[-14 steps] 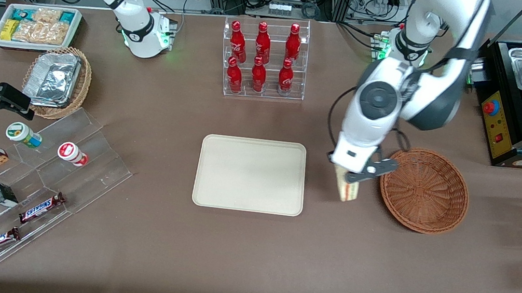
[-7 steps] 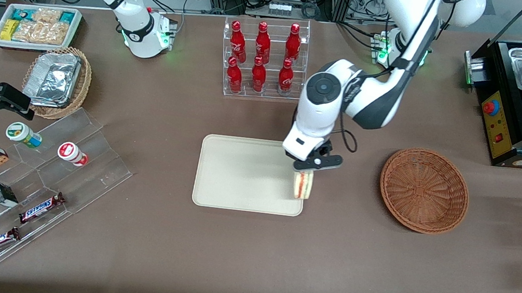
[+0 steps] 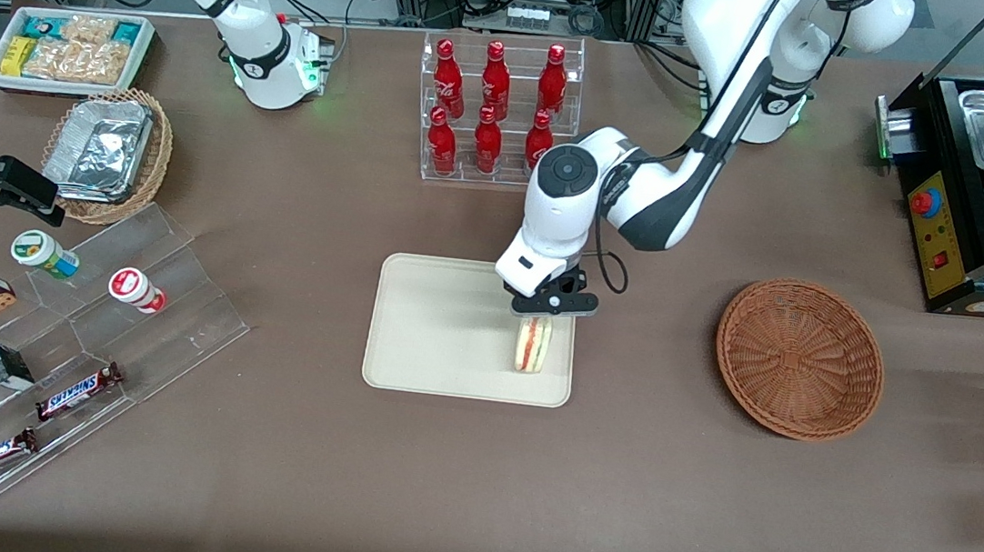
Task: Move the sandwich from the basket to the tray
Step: 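Carry the sandwich with the left gripper over the cream tray, then lower the sandwich onto the tray and open the left gripper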
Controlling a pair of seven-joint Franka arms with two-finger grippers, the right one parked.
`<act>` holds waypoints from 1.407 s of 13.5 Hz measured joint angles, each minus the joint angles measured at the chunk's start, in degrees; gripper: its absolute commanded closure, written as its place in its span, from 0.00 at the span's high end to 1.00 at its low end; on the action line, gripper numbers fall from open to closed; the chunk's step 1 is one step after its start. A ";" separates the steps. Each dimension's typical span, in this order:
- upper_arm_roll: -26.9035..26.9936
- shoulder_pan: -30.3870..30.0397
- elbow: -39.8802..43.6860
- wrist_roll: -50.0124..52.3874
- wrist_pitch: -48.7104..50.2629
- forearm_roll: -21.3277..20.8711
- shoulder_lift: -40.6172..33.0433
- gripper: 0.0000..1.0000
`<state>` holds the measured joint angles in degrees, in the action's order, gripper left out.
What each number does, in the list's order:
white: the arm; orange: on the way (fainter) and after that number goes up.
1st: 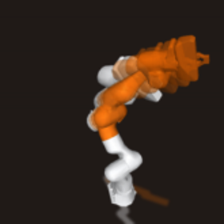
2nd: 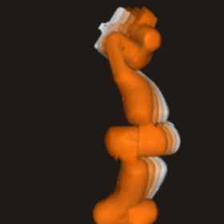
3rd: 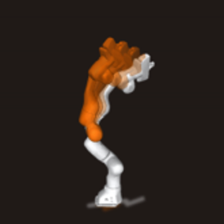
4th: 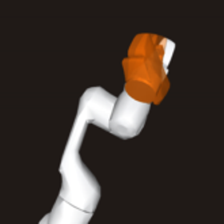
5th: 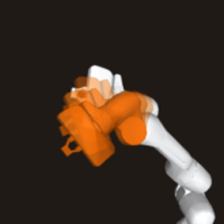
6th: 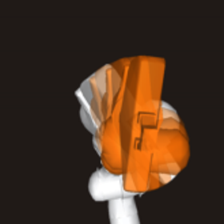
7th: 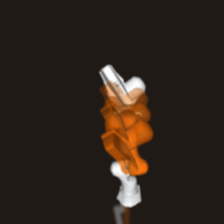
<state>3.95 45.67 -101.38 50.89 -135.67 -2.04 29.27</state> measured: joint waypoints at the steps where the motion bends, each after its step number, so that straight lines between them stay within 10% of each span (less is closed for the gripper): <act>1: 0.02 -0.01 0.09 0.02 -0.76 0.00 0.78 0.00; 13: 0.00 0.77 2.67 3.22 0.12 -0.32 4.60 0.03; 19: 0.00 0.78 2.67 3.99 0.78 -1.25 4.63 0.96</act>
<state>3.95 46.44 -98.71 54.88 -134.89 -3.29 33.89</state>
